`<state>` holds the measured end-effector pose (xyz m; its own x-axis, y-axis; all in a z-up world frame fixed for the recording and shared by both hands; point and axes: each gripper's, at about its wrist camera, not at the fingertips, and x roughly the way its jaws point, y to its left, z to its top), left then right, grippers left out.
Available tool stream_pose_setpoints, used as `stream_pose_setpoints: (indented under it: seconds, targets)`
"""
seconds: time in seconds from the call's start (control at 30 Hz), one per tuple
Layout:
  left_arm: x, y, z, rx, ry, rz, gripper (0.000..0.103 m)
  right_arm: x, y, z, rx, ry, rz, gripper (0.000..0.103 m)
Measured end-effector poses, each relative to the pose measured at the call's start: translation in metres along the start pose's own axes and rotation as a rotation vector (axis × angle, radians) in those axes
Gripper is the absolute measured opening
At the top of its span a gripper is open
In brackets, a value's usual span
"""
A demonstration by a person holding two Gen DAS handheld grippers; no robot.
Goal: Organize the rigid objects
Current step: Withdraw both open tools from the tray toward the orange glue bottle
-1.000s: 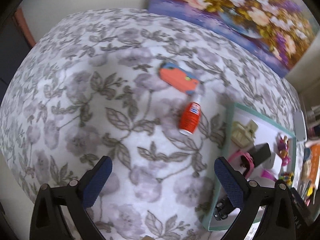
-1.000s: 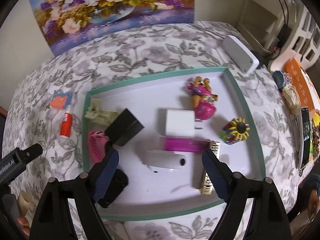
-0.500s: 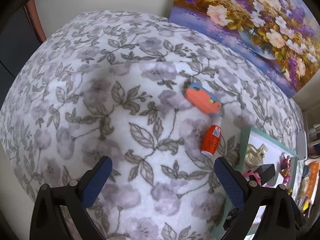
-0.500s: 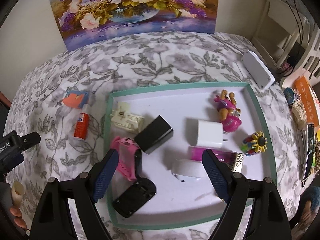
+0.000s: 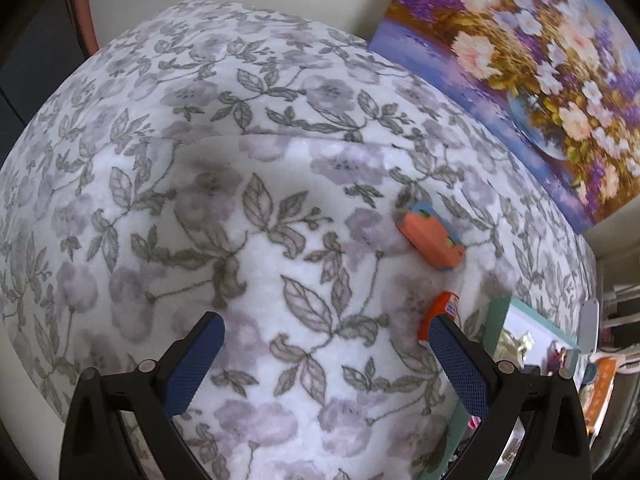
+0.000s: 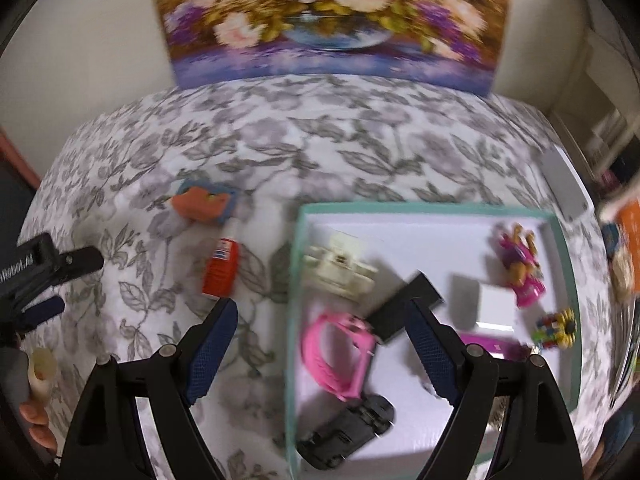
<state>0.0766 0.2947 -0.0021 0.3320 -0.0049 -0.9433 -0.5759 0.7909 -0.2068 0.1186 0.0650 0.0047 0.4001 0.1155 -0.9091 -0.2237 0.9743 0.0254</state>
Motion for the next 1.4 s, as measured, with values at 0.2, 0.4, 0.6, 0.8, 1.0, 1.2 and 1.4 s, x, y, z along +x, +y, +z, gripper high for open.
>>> stream_pose_setpoints:
  seconds: [0.2, 0.4, 0.6, 0.8, 1.0, 1.2, 1.4]
  targets:
    - [0.010, 0.012, 0.013, -0.062, 0.010, -0.015, 0.103, 0.027, 0.021, 0.006, -0.109, 0.022, -0.091, 0.086]
    - [0.022, 0.010, 0.021, -0.086, 0.024, -0.037, 0.103, 0.049, 0.028, 0.009, -0.159, 0.044, -0.138, 0.086]
    - [0.038, 0.007, 0.021, -0.096, 0.060, -0.040, 0.103, 0.057, 0.031, 0.010, -0.189, 0.046, -0.157, 0.086]
    - [0.039, 0.014, 0.021, -0.117, 0.063, -0.041, 0.103, 0.059, 0.031, 0.008, -0.198, 0.034, -0.213, 0.086]
    - [0.036, 0.021, 0.022, -0.135, 0.058, -0.053, 0.103, 0.050, 0.037, 0.011, -0.224, -0.025, -0.245, 0.086]
    - [0.037, 0.023, 0.021, -0.148, 0.066, -0.057, 0.103, 0.052, 0.050, 0.009, -0.302, -0.045, -0.290, 0.086]
    - [0.035, 0.023, 0.020, -0.154, 0.065, -0.065, 0.103, 0.061, 0.055, 0.006, -0.323, -0.027, -0.331, 0.086]
